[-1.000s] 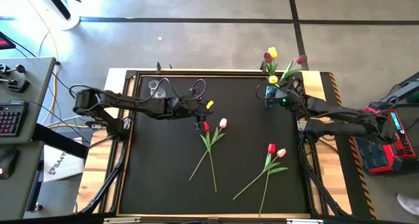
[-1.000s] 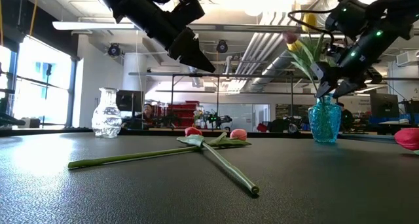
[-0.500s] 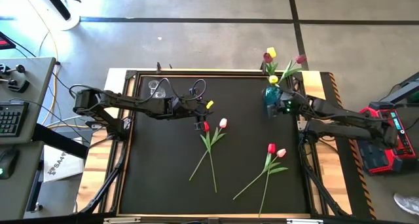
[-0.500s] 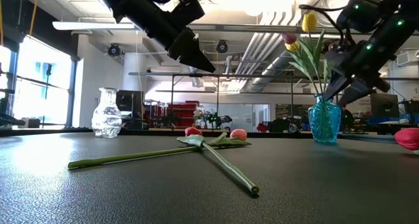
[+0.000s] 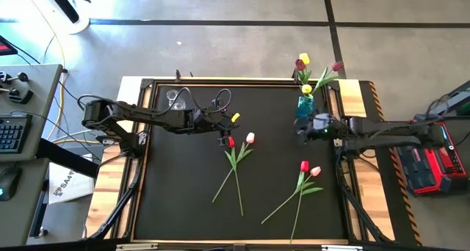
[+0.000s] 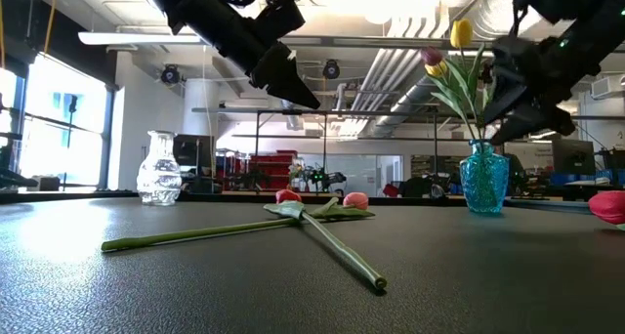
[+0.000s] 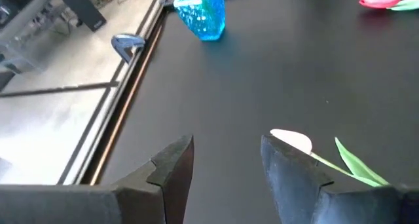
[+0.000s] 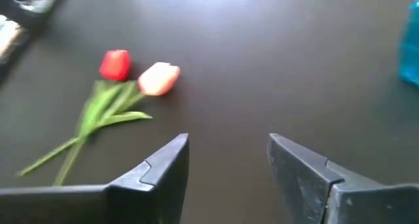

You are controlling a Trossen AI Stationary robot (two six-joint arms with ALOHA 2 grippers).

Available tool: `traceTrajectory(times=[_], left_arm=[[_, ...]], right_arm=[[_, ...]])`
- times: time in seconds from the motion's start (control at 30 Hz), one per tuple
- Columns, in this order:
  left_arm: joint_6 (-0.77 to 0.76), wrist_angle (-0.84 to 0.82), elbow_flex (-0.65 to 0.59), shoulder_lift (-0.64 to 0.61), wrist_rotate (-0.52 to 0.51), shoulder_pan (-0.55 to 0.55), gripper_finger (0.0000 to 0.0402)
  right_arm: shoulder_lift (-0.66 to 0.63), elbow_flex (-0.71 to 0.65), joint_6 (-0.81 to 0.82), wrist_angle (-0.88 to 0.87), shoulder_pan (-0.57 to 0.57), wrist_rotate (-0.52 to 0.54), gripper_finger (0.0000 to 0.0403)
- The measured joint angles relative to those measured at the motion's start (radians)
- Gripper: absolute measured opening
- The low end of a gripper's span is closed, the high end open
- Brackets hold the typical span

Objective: Sort flowers into vase by color
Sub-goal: Put the left pink flower into the transparent vase

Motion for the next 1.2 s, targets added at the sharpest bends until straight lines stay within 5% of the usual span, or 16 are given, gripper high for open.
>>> traceTrajectory(times=[0.23,0.43,0.73,0.93,1.2], left_arm=[[-0.192,-0.098,0.000,0.000,0.030,0.000,0.0166],[-0.375,-0.156,-0.024,0.006,0.109,-0.030,0.0166],[-0.647,-0.061,-0.124,0.009,0.078,-0.102,0.0165],[-0.873,0.080,-0.171,0.109,0.026,-0.134,0.0165],[-1.047,0.119,-0.156,0.243,0.020,-0.141,0.0165]], right_arm=[[0.044,0.000,0.056,0.196,0.258,0.208,0.0175],[0.154,0.000,-0.075,0.432,0.381,0.408,0.0172],[0.270,0.000,-0.220,0.609,0.380,0.522,0.0171],[0.272,0.000,-0.390,0.742,0.336,0.560,0.0171],[0.272,0.000,-0.402,0.738,0.306,0.557,0.0171]])
